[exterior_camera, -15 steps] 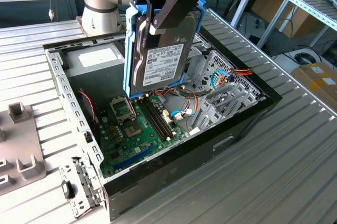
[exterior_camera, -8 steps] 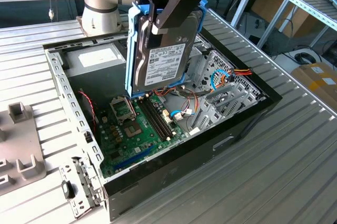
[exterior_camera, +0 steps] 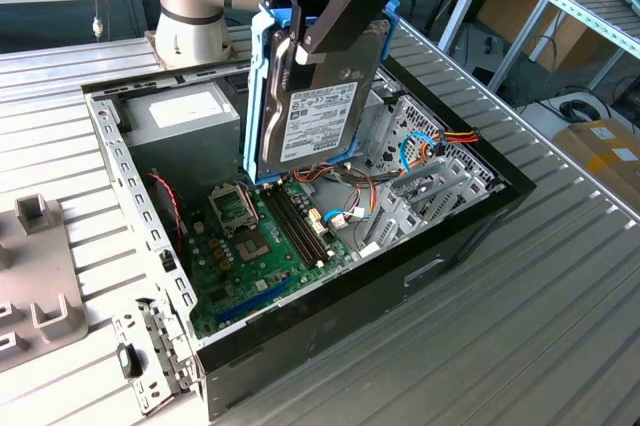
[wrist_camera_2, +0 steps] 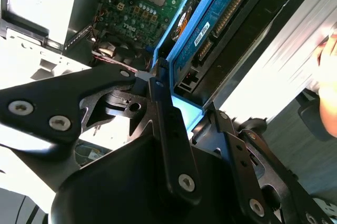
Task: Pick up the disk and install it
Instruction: 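Pick up the disk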
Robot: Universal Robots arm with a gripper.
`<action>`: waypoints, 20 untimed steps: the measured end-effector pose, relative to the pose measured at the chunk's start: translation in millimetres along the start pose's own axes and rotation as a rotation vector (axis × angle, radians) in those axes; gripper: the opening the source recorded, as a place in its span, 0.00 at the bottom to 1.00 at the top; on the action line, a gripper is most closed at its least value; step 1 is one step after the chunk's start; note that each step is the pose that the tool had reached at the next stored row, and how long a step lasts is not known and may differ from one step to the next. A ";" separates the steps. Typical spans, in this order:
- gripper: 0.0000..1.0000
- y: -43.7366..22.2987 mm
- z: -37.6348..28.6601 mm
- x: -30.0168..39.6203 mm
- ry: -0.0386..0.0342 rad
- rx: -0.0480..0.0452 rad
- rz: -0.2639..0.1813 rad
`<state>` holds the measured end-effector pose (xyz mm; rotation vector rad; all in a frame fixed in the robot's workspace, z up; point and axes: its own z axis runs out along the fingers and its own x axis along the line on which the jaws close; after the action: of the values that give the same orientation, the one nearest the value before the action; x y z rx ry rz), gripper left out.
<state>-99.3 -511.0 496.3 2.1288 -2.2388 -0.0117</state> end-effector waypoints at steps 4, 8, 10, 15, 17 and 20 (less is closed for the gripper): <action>0.37 -2.3 -0.1 -0.1 0.0012 0.0000 0.000; 0.37 -6.0 -0.2 -0.3 0.0030 0.0002 0.000; 0.37 -7.9 -0.2 -0.4 0.0041 0.0002 0.000; 0.37 -13.4 -0.4 -0.7 0.0072 0.0003 0.000; 0.37 -15.3 -0.4 -0.7 0.0082 0.0004 0.000; 0.37 -17.1 -0.4 -0.9 0.0095 0.0005 0.000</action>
<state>-82.1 -511.0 496.0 2.1240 -2.2343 -0.0011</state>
